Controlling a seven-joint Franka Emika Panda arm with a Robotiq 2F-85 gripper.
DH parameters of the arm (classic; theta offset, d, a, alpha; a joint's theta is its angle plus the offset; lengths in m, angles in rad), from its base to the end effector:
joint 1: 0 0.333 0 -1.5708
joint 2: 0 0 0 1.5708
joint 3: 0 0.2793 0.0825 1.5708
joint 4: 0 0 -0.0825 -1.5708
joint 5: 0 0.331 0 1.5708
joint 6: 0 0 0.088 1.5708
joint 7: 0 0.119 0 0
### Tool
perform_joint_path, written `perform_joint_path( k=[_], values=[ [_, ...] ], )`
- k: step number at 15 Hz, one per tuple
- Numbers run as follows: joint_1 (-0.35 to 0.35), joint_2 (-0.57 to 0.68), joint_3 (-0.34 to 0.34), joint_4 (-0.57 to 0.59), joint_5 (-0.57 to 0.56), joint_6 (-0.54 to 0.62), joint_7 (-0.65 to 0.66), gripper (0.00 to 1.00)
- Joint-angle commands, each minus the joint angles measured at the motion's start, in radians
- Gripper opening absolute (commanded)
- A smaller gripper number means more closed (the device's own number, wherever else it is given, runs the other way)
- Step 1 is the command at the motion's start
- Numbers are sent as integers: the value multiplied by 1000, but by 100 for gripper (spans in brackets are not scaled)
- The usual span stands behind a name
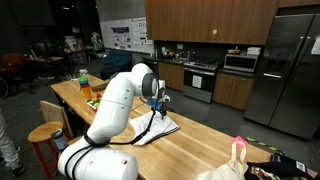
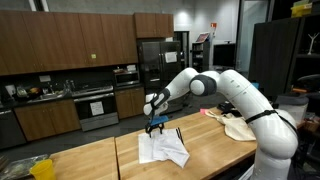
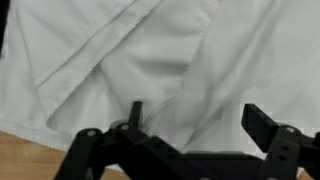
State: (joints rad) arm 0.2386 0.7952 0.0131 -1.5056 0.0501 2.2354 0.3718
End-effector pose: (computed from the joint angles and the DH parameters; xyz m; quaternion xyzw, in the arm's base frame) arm 0.6186 0.1599 0.1860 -0.9961 0.0778 0.0385 0.0128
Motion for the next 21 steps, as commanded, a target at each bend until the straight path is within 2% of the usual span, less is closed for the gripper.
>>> perform_joint_path(
  k=[1, 19, 21],
  values=[
    [-2, 2, 2, 3, -2, -2, 2, 100],
    [2, 2, -4, 13, -12, -23, 4, 100],
    [-20, 10, 15, 38, 41, -43, 31, 100]
  ],
)
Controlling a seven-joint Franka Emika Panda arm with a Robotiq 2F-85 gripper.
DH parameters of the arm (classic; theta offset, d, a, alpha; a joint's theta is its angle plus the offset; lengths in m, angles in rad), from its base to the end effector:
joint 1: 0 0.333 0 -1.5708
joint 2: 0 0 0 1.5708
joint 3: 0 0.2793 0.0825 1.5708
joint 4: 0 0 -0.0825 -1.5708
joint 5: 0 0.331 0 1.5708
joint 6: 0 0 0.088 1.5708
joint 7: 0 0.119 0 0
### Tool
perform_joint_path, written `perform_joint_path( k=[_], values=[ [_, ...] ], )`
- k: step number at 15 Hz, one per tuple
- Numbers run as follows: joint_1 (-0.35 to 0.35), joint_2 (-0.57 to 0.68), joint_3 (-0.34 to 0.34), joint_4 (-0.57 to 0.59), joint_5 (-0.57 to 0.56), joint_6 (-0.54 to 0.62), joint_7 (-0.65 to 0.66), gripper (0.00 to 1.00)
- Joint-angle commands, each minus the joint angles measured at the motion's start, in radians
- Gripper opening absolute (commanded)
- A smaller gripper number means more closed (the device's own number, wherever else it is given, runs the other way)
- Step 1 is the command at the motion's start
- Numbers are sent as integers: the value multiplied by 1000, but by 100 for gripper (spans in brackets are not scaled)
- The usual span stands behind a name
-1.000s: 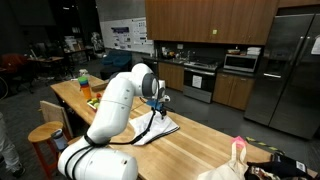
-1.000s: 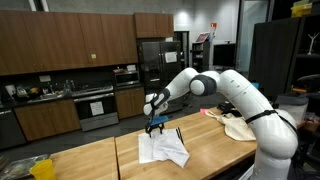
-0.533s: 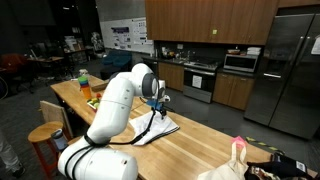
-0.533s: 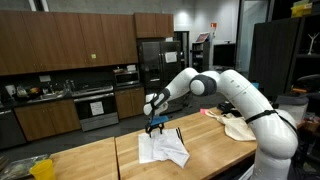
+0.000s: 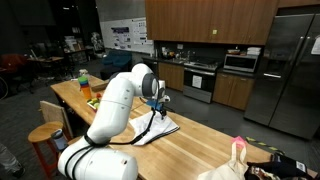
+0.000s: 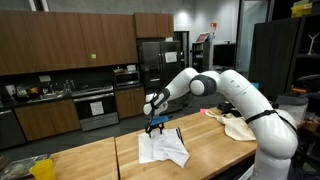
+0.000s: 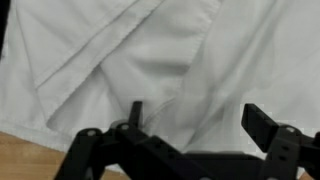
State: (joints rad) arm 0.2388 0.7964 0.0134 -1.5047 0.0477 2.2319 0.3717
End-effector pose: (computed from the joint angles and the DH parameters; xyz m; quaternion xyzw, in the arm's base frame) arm 0.6182 0.1601 0.1853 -0.9962 0.0768 0.0400 0.0114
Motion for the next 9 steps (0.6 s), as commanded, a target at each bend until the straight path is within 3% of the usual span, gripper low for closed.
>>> perform_joint_path(
  k=[1, 4, 8, 9],
  values=[
    [-30, 12, 22, 43, 76, -32, 49, 100],
    [-26, 6, 3, 21, 150, 58, 155, 100],
    [24, -2, -60, -36, 137, 215, 340, 100],
    [35, 4, -70, -23, 107, 128, 361, 100]
  ],
)
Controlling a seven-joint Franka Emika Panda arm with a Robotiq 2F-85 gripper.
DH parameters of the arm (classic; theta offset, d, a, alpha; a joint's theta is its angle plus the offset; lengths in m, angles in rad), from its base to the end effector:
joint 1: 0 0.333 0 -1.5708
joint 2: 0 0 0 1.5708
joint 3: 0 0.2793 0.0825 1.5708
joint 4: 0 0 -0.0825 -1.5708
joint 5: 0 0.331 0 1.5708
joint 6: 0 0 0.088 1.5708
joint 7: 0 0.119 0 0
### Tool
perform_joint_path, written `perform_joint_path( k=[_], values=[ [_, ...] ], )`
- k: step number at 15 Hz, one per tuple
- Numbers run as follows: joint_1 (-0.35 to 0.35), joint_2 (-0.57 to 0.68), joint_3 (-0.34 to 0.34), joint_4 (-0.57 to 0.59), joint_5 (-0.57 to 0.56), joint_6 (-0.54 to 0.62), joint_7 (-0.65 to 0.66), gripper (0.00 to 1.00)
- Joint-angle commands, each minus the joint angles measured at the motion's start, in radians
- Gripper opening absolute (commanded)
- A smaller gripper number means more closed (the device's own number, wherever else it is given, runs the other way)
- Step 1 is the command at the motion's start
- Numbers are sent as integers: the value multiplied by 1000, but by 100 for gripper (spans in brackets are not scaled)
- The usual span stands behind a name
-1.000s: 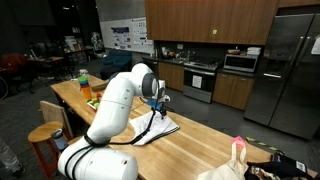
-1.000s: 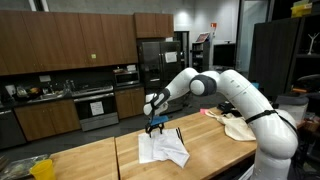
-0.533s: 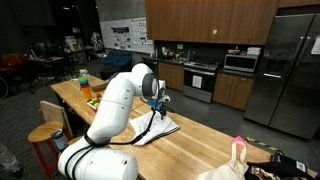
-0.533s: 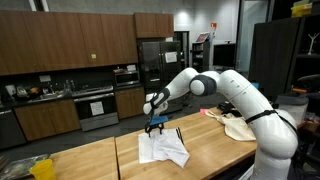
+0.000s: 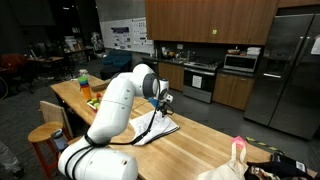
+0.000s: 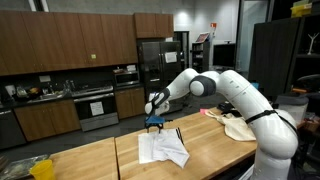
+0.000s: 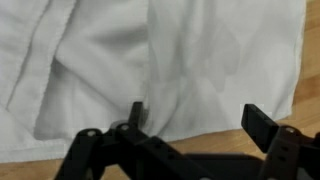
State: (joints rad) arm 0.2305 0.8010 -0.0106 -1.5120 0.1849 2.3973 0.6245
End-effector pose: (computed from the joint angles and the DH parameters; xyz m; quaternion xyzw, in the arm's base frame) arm 0.6389 0.1469 0.1943 -0.9621 0.2621 -0.0132 0.0735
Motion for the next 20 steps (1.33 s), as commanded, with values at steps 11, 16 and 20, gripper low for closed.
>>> perform_joint_path(
  k=[11, 16, 20],
  values=[
    [52, 8, -12, 10, -97, -325, 121, 100],
    [51, 8, -14, 10, -97, -326, 121, 100],
    [51, 8, -14, 10, -97, -326, 121, 75]
  ],
)
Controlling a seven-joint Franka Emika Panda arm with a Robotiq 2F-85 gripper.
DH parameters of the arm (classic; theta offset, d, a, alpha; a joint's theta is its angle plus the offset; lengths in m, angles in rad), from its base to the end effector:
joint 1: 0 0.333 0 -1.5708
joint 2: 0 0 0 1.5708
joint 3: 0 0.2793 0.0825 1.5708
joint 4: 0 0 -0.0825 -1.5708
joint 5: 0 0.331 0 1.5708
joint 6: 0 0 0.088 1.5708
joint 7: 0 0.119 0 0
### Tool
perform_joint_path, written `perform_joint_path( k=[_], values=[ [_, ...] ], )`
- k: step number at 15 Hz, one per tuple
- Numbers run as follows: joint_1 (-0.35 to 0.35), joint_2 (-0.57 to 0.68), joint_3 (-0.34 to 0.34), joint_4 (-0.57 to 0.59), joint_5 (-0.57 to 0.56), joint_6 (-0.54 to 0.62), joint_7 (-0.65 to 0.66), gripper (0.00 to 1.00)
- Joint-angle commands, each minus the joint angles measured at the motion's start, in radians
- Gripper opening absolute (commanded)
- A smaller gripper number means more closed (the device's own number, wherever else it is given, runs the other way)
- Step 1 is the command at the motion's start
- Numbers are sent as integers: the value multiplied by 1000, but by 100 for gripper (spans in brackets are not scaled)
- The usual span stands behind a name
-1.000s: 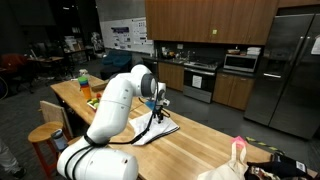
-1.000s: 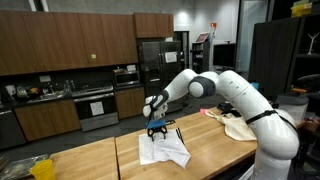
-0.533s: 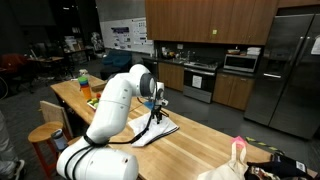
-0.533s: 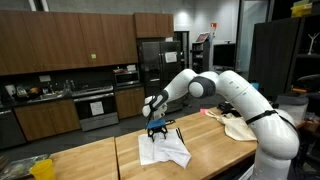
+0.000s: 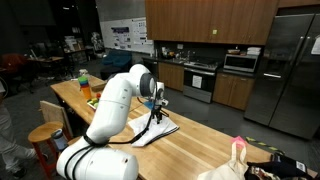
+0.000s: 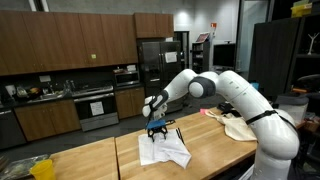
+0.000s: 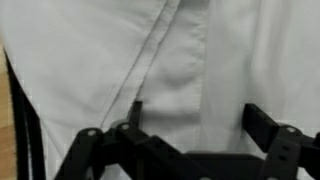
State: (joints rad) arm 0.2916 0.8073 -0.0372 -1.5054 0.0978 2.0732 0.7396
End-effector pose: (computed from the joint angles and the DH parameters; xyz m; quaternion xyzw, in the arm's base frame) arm 0.5940 0.1634 0.1675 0.9574 -0.2620 -0.1168 0.0341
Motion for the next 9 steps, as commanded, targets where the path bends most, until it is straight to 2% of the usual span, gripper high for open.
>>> perform_joint_path(
  k=[1, 4, 9],
  values=[
    [-10, 2, 14, 4, -10, -1, 6, 99],
    [-10, 2, 17, 12, -9, 0, 5, 78],
    [-10, 2, 18, 14, -9, 0, 5, 75]
  ],
)
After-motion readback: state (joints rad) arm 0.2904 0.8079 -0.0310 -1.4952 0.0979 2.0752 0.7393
